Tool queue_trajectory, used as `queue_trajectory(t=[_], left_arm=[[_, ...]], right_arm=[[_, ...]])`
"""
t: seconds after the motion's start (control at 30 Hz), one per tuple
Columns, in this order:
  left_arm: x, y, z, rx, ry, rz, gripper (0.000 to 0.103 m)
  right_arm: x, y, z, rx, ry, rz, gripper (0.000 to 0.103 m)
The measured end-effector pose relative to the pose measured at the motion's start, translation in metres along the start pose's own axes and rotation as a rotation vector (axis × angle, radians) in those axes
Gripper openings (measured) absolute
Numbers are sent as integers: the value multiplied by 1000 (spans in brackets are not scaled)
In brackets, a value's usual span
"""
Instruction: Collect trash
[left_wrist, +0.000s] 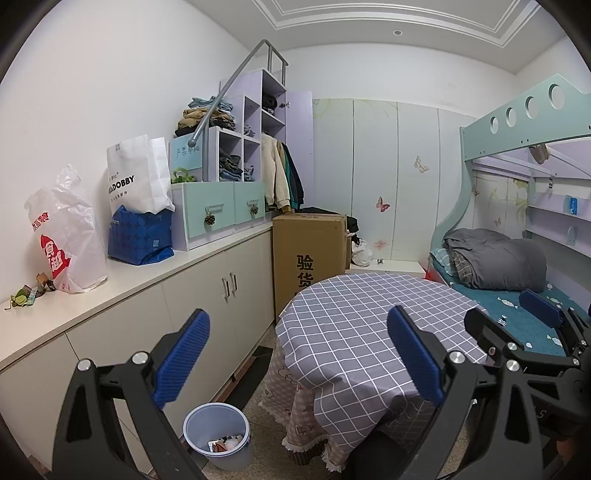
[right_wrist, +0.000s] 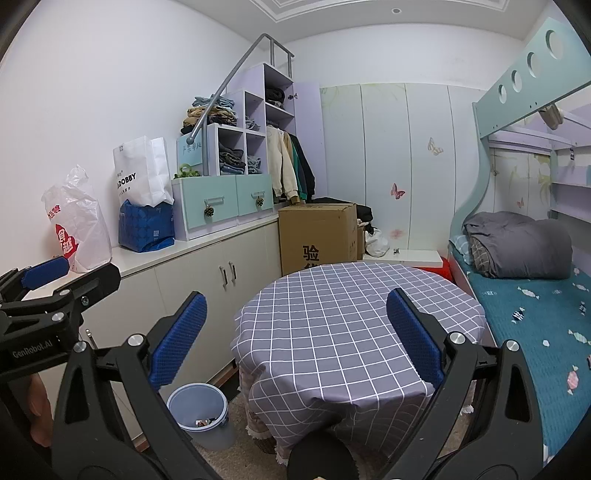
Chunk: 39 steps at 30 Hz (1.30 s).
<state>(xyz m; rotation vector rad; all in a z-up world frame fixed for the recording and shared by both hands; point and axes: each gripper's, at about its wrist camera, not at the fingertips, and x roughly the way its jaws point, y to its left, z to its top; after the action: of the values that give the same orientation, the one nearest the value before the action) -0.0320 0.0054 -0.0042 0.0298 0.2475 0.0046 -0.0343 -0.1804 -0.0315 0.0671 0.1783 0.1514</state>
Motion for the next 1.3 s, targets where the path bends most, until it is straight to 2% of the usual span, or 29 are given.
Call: queue_trajectory(t=[1.3], left_arm=[[0,-3,-2,1,3,1,95]], right_arm=[[0,1,-8,8,9,-1,96]])
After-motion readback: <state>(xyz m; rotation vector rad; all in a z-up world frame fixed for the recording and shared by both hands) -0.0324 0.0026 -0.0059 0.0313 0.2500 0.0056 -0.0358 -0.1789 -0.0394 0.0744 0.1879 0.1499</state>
